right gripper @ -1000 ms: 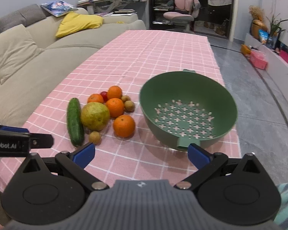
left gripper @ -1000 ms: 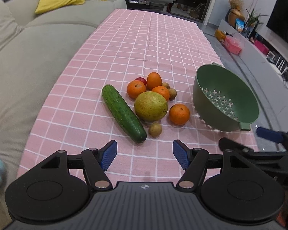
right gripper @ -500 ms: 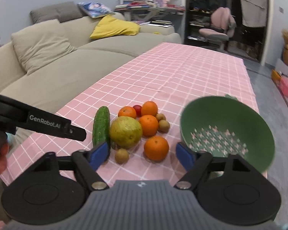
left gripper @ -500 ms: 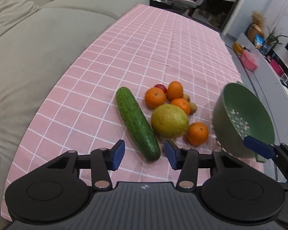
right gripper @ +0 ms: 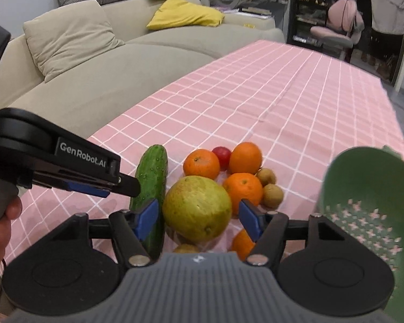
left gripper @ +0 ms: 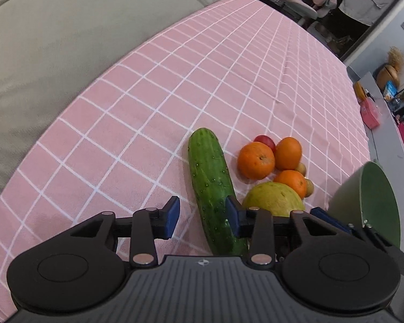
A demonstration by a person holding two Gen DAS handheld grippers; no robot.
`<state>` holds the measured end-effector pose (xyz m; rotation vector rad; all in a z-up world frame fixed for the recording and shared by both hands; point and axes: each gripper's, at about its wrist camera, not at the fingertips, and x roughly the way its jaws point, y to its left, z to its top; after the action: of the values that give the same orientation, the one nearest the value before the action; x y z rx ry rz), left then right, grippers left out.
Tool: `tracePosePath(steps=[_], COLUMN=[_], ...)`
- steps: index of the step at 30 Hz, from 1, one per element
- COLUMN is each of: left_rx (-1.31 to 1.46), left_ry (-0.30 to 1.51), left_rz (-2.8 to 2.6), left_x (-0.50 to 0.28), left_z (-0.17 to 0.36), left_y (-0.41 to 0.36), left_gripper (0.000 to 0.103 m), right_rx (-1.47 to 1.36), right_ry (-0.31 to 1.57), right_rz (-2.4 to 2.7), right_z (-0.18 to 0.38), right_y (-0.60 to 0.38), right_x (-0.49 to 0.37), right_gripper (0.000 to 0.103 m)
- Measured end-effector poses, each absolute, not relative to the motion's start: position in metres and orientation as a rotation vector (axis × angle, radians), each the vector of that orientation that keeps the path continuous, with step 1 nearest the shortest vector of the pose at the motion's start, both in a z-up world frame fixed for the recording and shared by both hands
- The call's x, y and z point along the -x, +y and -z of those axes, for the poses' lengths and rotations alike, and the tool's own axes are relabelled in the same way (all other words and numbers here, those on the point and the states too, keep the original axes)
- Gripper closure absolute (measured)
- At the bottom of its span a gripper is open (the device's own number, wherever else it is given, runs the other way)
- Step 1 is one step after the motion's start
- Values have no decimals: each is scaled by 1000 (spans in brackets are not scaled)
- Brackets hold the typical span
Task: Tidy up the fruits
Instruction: 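Grasp the cucumber with the left tool while the right tool grasps the pomelo, then carry the cucumber and pomelo into the green colander and open both tools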
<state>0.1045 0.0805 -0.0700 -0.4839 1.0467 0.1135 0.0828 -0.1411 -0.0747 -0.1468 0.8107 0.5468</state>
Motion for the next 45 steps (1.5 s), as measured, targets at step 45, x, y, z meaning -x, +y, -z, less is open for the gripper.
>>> tracePosePath(steps=[45], left_rx=[474], left_ry=[907], left_rz=[-48], left_x=[-92], left_z=[19], left_y=[68], left_gripper=[61], right_rx=[-11], right_ry=[721], right_rz=[-566], right_z=[33], right_y=[-179], right_x=[-76], right_gripper=[40])
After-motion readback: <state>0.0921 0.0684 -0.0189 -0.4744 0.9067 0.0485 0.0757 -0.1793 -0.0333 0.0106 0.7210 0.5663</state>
